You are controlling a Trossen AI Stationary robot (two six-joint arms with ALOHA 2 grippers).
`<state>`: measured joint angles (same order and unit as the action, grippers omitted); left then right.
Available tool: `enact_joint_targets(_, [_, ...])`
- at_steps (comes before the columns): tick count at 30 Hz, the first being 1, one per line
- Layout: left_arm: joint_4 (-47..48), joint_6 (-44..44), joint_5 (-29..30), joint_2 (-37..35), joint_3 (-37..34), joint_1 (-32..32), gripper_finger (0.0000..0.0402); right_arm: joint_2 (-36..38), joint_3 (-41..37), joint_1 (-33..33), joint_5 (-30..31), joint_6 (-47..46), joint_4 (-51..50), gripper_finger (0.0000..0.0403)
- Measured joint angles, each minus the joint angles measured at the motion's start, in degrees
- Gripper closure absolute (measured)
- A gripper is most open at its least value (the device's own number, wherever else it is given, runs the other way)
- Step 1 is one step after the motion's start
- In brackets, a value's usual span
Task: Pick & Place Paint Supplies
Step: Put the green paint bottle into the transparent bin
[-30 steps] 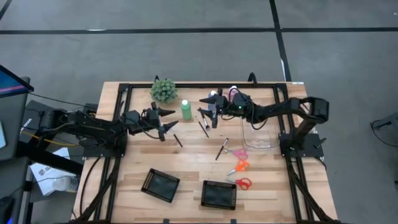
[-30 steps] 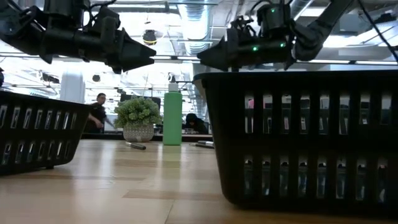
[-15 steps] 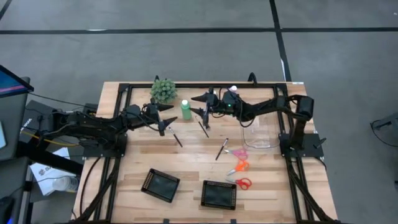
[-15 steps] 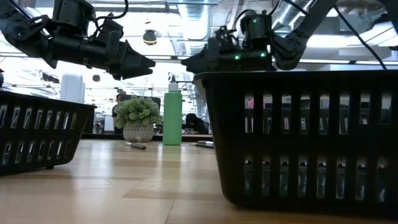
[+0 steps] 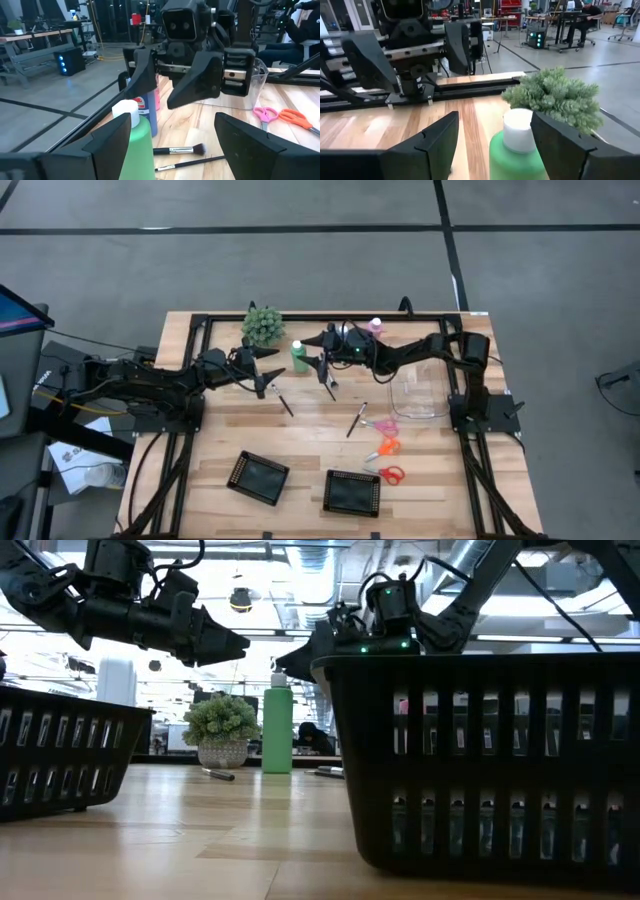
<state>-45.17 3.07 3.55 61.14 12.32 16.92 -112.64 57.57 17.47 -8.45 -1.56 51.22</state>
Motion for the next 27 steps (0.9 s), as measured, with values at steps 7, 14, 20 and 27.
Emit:
enact_joint_targets(7, [-0.01,-0.07,-0.44,0.0,0.0,-0.01,0.0121,0.0,0.08,0.55,0.81,-0.03,-0.82,0.0162])
enact_joint_targets(14, [-0.19,-0.09,-0.42,0.0,0.0,-0.01,0.0121,0.0,1.03,1.07,0.85,-0.02,-2.67,0.0162])
enact_joint_targets(20, [-0.28,-0.13,-0.42,0.0,0.0,-0.01,0.0121,0.0,2.44,1.2,1.03,0.23,-4.74,0.0162])
enact_joint_targets(27, [-0.28,-0.13,-0.43,0.0,0.0,-0.01,0.0121,0.0,2.44,0.92,1.94,0.03,-5.14,0.0162])
